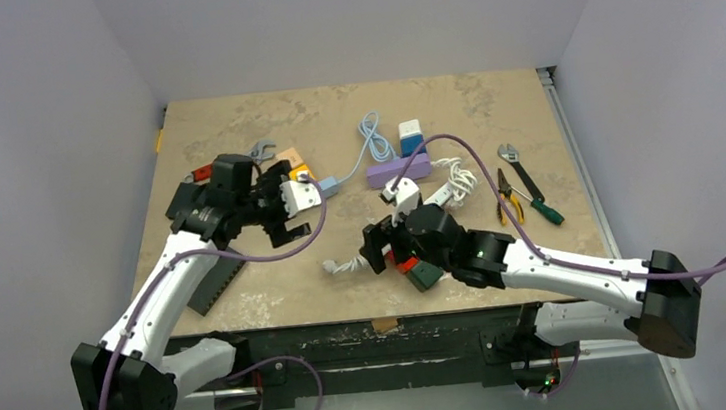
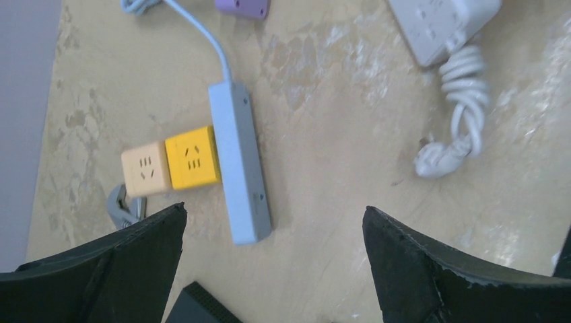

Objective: Pull the plug off the socket
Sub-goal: Pick up the socket from the center of the board.

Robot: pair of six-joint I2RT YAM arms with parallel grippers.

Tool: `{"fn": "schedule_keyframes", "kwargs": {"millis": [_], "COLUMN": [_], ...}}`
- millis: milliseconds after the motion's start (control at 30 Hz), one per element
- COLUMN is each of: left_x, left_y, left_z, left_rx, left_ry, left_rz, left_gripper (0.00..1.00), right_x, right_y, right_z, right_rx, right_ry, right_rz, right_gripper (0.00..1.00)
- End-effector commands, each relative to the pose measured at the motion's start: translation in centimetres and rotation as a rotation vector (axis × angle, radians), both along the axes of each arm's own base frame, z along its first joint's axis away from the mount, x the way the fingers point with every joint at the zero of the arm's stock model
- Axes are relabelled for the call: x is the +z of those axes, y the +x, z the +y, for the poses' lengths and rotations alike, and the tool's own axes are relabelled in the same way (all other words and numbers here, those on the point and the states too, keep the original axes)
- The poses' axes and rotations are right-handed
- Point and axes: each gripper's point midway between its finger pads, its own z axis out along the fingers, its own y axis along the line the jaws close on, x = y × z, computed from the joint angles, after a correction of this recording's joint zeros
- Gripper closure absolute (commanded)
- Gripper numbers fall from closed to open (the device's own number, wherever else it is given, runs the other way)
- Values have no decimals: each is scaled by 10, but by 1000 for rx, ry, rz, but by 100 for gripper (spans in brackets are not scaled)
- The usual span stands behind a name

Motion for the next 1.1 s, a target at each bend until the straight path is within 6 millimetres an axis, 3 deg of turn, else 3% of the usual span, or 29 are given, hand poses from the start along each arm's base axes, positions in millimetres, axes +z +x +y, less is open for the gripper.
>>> {"fn": "schedule_keyframes", "kwargs": {"millis": [0,200,567,667,800,1067], "left_x": [19,26,38,35,27,10], "left_y": [-16,-9,10,15,2,6], "left_z": [-38,-69,-67,-61,-62,-60], "left_rx": [51,129,342,426,364,431], "left_ry": [-58,-72,-78,-66,-78,-8], "left_rz": [171,369,442,473,579,539], "left_gripper": [0,0,0,0,0,0], "right_x": [-38,-61,-78,-83,-94,-119], "right_y": [-8,-11,4,7,7,3], "right_z": [-42,-60,-67,-64,-56,-52], "right_rx": [-131,-190,-212,-200,-173,-162], "right_ry": [-49,-76,-128,-129,-138,-159], "right_rz": [70,88,91,106,130,181], "right_gripper": [5,5,6,8,12,23]}}
